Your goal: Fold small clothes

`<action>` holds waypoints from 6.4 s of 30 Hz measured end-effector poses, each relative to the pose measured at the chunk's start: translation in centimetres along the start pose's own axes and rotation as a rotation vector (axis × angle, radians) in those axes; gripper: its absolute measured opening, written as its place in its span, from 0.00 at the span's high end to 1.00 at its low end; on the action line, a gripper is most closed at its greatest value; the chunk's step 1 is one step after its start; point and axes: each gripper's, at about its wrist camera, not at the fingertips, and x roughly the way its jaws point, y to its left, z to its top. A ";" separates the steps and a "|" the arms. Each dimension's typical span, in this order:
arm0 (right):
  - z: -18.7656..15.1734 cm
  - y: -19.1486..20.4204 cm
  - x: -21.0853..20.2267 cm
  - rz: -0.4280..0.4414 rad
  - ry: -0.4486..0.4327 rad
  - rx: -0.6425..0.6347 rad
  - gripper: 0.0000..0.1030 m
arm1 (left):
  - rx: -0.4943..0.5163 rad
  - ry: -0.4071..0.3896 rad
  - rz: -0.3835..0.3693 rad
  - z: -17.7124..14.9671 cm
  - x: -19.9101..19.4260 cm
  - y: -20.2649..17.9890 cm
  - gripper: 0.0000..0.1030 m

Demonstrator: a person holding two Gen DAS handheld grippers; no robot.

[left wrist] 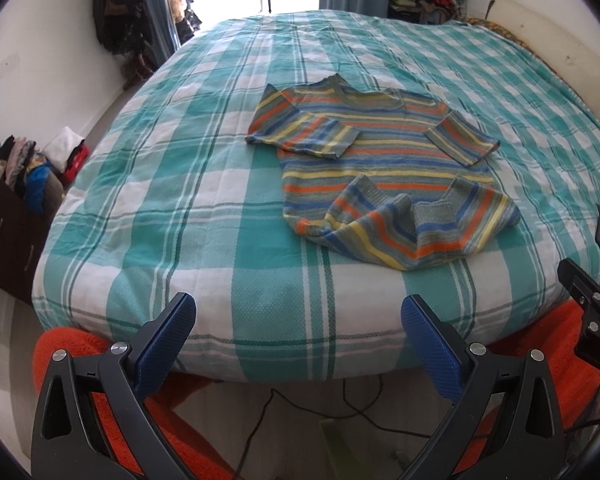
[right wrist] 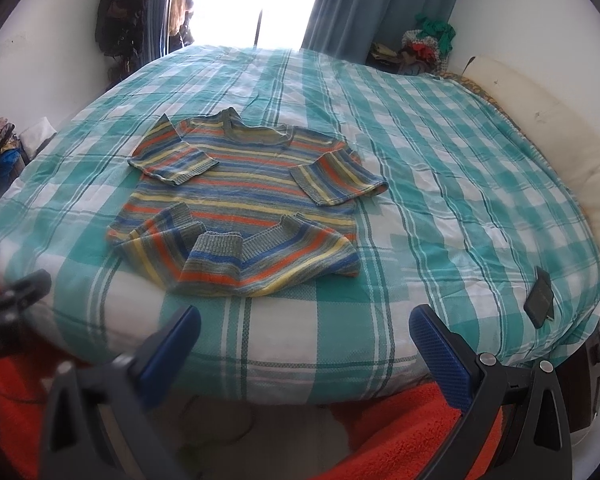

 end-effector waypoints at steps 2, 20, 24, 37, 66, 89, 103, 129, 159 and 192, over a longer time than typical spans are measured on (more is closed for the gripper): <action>0.0 0.0 0.0 0.000 0.002 0.002 0.00 | -0.010 0.005 -0.001 0.0 0.1 0.2 0.00; -0.2 -0.3 0.5 -0.007 0.015 0.009 0.00 | 0.018 0.014 -0.065 0.2 0.5 0.0 0.00; -0.3 -0.3 0.6 -0.007 0.016 0.009 0.00 | 0.024 0.019 -0.089 0.2 0.6 -0.1 0.00; -0.2 -0.3 0.6 -0.005 0.017 0.009 0.00 | 0.040 0.010 -0.140 0.3 0.4 -0.5 0.00; 8.2 -5.7 26.5 0.540 0.389 -0.022 0.92 | 0.317 0.231 -0.314 9.5 19.3 -6.2 0.73; -5.8 -19.0 11.3 0.575 0.341 0.011 0.63 | 0.168 0.133 -0.458 -2.6 6.2 7.9 0.39; -5.8 -15.0 14.1 0.566 0.503 0.190 0.96 | 0.152 0.216 -0.435 -3.7 8.4 4.6 0.96; 2.7 -17.9 13.0 0.014 0.383 -0.129 0.56 | 0.130 -0.040 -0.093 -0.5 3.7 6.2 0.24; 8.9 -35.0 31.2 0.081 0.117 0.610 0.96 | 0.023 0.101 -0.116 -3.1 9.7 1.8 0.20; 1.7 -32.5 28.4 -0.079 0.143 0.523 0.52 | -0.069 0.036 0.010 0.3 3.5 9.3 0.20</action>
